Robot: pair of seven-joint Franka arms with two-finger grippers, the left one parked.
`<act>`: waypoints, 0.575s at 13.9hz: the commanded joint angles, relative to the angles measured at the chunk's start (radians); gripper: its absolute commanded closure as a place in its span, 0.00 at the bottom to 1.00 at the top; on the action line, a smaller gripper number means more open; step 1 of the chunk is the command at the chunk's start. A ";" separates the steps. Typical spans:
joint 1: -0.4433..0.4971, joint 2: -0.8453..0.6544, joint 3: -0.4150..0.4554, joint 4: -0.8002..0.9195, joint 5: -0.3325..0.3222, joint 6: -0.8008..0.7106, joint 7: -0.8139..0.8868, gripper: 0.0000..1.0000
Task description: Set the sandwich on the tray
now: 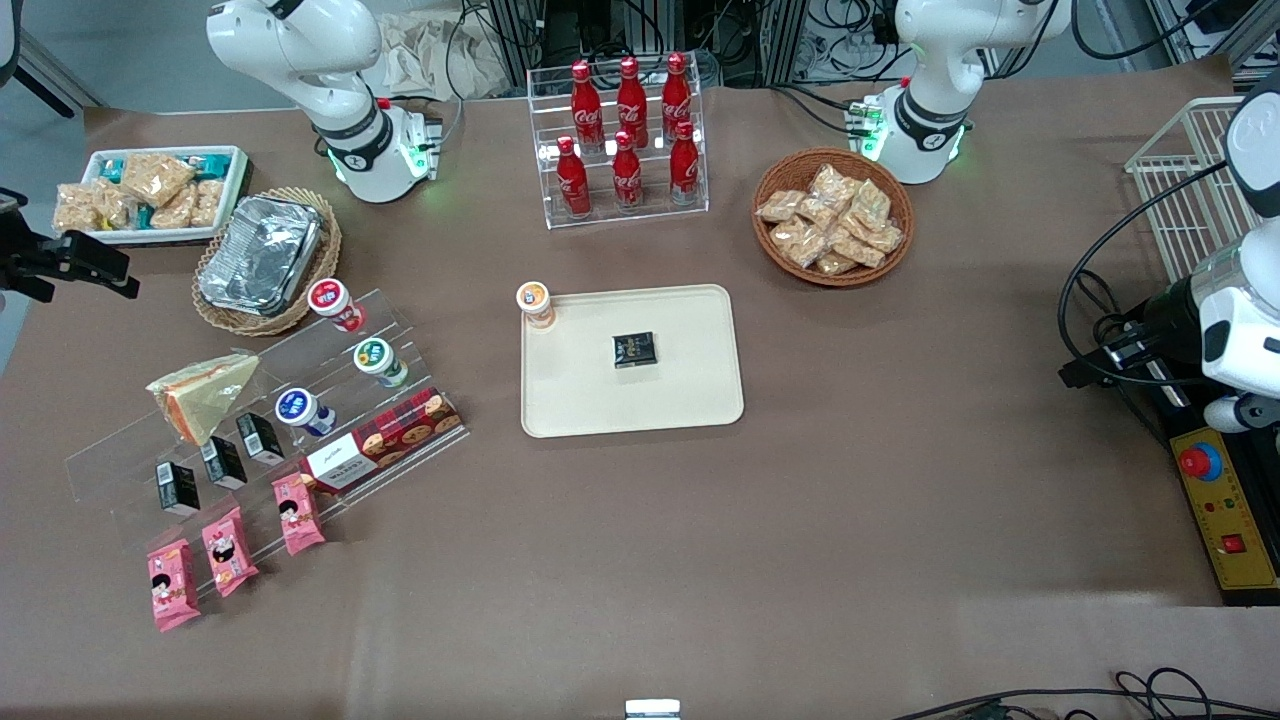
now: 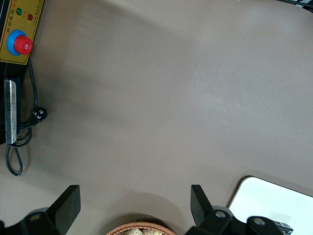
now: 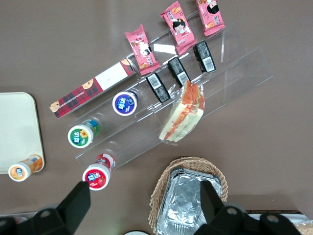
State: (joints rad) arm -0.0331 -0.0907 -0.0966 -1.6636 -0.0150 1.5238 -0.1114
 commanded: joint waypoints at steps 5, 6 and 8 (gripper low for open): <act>-0.036 0.025 -0.018 0.002 0.003 0.016 0.325 0.00; -0.039 0.035 -0.034 -0.001 0.004 0.035 0.325 0.00; -0.039 0.063 -0.070 -0.017 0.007 0.074 0.337 0.00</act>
State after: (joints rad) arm -0.0627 -0.0576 -0.1423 -1.6722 -0.0153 1.5597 0.1973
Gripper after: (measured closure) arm 0.000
